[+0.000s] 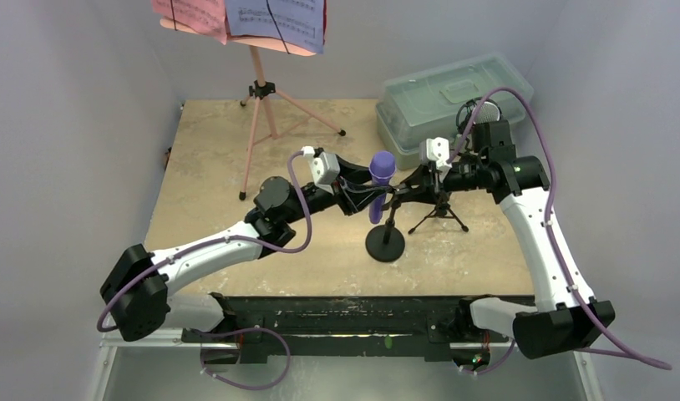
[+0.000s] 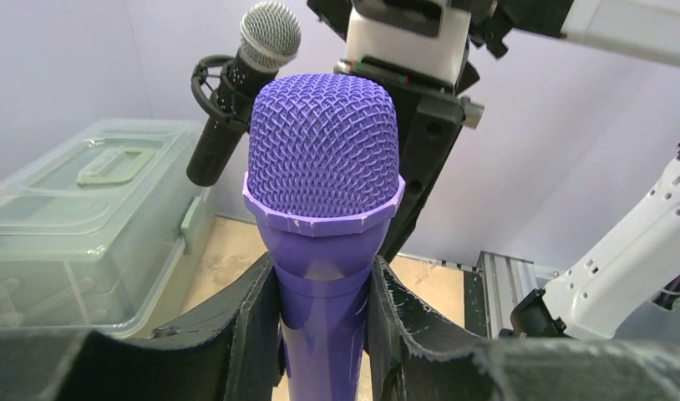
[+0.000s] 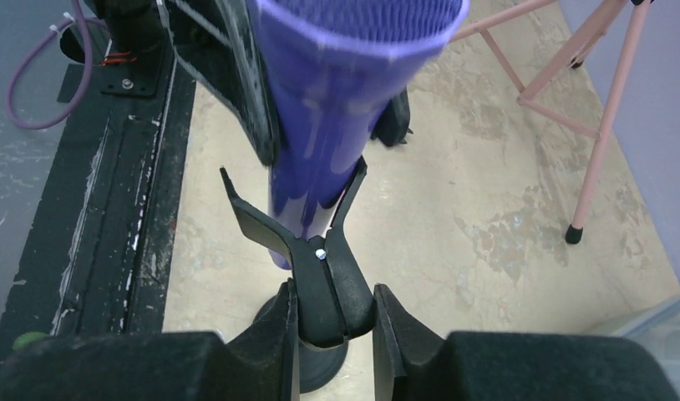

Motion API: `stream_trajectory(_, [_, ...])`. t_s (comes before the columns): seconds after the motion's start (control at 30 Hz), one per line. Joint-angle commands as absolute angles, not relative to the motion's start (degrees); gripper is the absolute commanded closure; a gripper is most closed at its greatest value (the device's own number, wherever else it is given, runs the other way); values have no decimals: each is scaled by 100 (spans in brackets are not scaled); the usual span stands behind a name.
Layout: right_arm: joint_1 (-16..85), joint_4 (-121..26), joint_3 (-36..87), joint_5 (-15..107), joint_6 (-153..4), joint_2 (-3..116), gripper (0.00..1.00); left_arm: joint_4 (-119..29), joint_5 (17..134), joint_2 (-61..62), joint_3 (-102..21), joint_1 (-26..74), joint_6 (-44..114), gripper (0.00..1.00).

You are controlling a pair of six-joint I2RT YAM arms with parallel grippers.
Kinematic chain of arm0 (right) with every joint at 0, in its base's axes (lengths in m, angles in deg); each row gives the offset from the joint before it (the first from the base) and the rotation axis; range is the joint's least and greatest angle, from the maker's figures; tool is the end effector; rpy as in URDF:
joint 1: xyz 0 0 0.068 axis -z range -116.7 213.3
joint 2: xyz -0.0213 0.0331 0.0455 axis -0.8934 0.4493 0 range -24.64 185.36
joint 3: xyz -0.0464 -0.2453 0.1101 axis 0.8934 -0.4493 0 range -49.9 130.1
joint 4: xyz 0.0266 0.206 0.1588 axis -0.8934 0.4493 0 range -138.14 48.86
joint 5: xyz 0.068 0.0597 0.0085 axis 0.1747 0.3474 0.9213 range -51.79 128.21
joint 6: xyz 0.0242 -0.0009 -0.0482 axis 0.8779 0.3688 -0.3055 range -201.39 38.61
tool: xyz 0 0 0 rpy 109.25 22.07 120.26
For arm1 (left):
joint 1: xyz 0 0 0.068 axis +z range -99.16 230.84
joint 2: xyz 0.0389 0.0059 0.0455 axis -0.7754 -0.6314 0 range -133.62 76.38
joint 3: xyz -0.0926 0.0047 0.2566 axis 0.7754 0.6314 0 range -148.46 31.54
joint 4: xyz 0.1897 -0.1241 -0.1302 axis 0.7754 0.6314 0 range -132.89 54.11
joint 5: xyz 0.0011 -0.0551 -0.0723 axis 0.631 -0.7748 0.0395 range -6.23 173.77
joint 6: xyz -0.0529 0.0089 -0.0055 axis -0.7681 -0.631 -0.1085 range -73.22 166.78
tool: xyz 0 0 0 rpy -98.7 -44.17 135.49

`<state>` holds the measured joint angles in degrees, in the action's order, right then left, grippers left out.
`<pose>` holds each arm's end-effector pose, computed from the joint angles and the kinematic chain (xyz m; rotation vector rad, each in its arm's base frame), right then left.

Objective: Pack up the instrument practice props
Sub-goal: Remove the microphone from the microphone stand, then place the microphone at the center of the board.

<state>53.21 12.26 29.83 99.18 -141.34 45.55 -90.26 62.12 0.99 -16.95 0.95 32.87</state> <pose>0.2109 0.0692 0.3909 -1.4873 1.3949 0.7664 0.1827 -0.2375 0.3491 0.7327 1.1116 -1.1855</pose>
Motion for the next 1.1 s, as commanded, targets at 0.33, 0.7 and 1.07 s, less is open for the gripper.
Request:
stream_trajectory(0.33, [5306,-24,2146,9643,-12954,3906,12,-7674,6900,1528,-1456,131,3805,100])
stream_trajectory(0.7, [5544,-590,1279,9510,-12571,2881,1,-6143,7751,2593,-702,135,3747,100])
stream_trajectory(1.07, [6293,-266,258,9784,-12906,2320,1,-5114,8899,2507,-650,136,3527,100])
